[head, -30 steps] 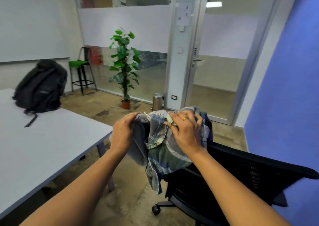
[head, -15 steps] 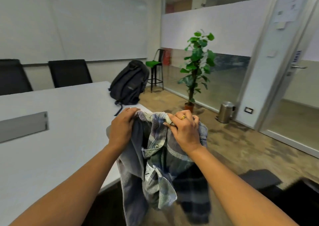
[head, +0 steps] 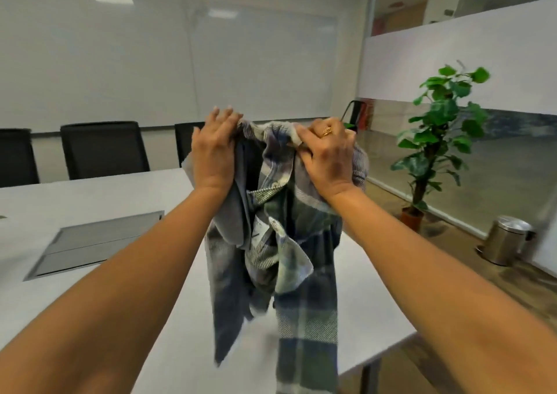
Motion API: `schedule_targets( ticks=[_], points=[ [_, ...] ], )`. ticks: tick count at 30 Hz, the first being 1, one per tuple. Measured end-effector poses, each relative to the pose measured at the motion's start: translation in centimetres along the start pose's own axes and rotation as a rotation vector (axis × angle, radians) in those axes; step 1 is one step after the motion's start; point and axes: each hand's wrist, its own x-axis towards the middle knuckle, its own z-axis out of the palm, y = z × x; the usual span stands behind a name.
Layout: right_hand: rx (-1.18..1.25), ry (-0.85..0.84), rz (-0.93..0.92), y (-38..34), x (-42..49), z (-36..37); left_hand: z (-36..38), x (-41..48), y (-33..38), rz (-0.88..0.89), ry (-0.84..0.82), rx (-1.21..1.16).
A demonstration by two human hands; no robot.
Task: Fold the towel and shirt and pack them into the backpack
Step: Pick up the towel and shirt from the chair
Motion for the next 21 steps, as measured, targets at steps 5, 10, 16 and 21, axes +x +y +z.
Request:
schedule_targets(
  ticks=[5,10,16,21],
  points=[
    [0.044,-0.116,-0.003,1.0,-5.9,6.2,3.3,-4.8,-3.9,-0.055,-0.172,0.099],
    [0.106,-1.138,-0.079,1.6,-20.5,9.8,7.6,-20.0,-8.1,-0.390,-0.909,0.335],
    [0.288,-1.386,-0.014,3.2,-25.4,10.6,10.7,-26.6,-8.8,-0.495,-1.107,0.453],
    [0.343,-1.581,0.093,2.5,-27.9,12.0,12.9,-27.3,-9.3,-0.555,-1.134,0.527]
  ],
)
